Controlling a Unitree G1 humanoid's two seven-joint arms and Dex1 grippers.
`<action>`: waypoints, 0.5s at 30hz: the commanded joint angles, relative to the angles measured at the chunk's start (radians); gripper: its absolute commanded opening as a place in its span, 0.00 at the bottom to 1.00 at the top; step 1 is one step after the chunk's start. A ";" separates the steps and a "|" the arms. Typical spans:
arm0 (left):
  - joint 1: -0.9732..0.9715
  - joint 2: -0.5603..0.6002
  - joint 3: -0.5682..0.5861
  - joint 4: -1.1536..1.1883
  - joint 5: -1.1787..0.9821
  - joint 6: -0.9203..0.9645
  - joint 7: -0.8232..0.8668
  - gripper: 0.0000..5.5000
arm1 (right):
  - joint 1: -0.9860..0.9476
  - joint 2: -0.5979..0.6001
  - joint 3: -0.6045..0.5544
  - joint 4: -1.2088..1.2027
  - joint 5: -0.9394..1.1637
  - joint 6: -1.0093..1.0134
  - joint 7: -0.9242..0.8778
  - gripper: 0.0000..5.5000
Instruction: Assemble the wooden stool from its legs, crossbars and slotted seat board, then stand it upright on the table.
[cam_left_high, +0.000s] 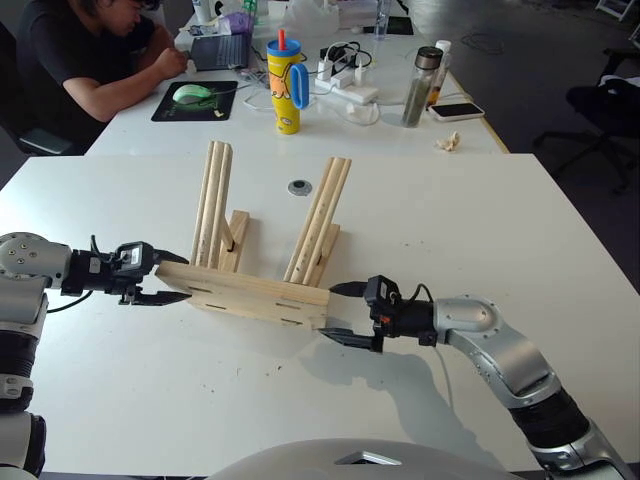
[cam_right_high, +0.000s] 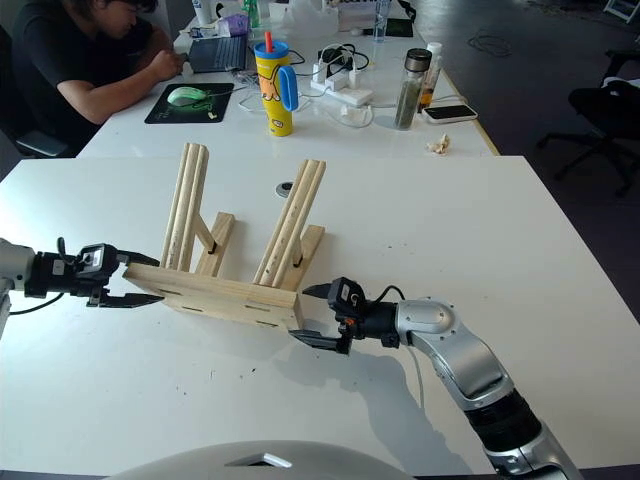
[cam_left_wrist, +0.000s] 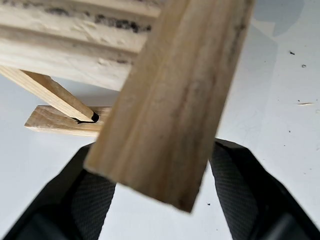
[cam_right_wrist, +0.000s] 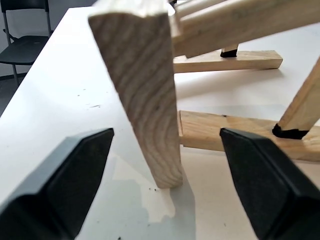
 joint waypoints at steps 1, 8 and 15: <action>-0.017 0.012 -0.009 0.033 0.018 -0.014 -0.010 0.55 | -0.022 0.026 0.004 0.025 -0.004 -0.014 0.003 0.58; -0.031 -0.006 -0.005 0.043 -0.011 0.015 -0.019 0.47 | -0.030 0.047 -0.015 0.053 0.016 -0.009 0.011 0.38; -0.020 0.003 0.014 0.007 -0.073 0.144 -0.048 0.32 | -0.056 0.058 -0.075 0.091 0.093 0.032 0.047 0.25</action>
